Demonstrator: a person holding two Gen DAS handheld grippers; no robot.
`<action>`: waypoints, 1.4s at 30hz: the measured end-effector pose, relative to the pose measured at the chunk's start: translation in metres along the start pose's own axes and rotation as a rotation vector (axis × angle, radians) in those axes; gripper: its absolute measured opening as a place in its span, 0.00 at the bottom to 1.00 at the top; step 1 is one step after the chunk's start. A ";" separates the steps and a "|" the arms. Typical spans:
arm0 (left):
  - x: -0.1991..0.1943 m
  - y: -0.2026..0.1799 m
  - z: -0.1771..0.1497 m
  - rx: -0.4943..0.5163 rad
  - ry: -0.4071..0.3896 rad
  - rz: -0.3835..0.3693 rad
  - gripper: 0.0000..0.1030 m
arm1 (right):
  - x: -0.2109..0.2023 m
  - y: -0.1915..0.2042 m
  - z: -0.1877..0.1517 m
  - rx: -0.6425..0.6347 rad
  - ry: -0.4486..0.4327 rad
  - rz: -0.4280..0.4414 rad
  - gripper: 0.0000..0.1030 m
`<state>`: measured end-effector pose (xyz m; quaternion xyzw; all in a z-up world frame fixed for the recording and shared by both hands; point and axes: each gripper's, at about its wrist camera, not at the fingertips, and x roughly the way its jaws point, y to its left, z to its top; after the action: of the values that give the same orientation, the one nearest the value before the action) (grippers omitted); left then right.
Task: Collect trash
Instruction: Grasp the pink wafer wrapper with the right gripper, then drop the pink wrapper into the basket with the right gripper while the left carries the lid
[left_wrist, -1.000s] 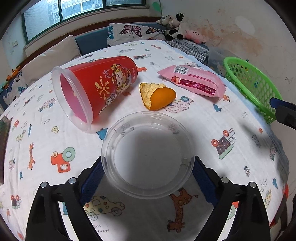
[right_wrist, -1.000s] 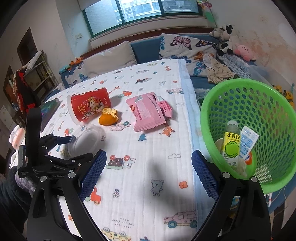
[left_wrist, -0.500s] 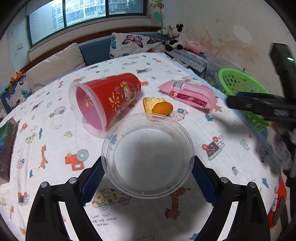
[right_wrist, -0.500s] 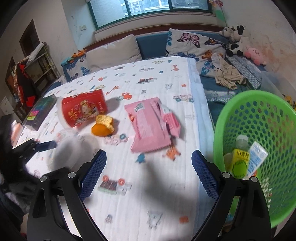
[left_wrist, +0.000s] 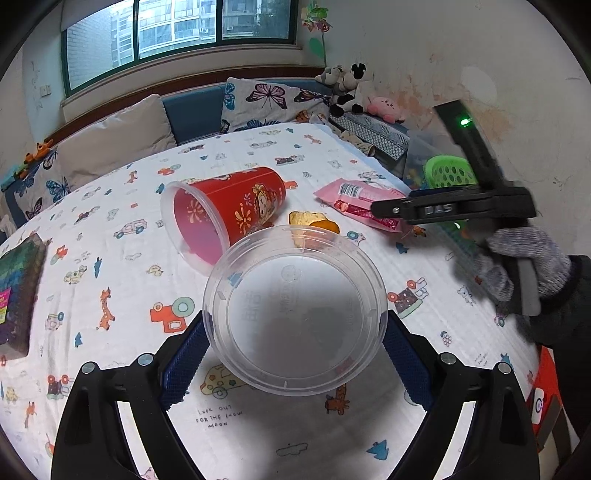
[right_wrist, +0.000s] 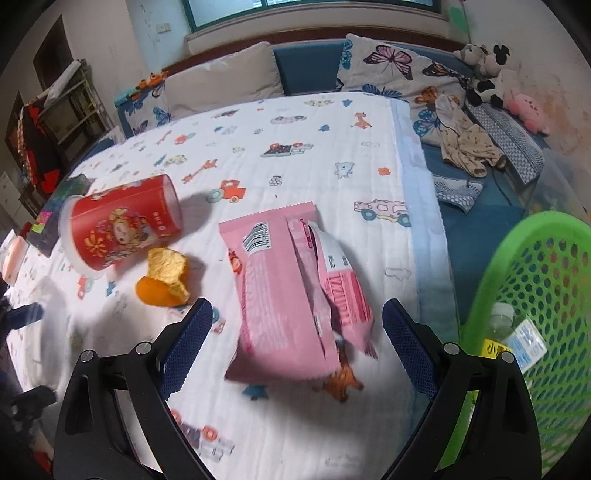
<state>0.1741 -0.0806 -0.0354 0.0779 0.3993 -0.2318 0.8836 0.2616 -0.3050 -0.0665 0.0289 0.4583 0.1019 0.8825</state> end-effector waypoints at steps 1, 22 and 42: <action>0.000 0.000 0.001 -0.001 -0.001 0.000 0.85 | 0.003 -0.001 0.001 0.001 0.003 -0.001 0.86; -0.002 -0.009 0.011 -0.001 -0.013 -0.022 0.85 | -0.028 -0.007 -0.022 0.035 -0.036 -0.010 0.52; 0.018 -0.085 0.055 0.117 -0.022 -0.126 0.85 | -0.128 -0.135 -0.079 0.284 -0.129 -0.240 0.53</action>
<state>0.1815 -0.1792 -0.0081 0.1015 0.3793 -0.3106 0.8657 0.1469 -0.4669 -0.0289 0.1050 0.4106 -0.0718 0.9029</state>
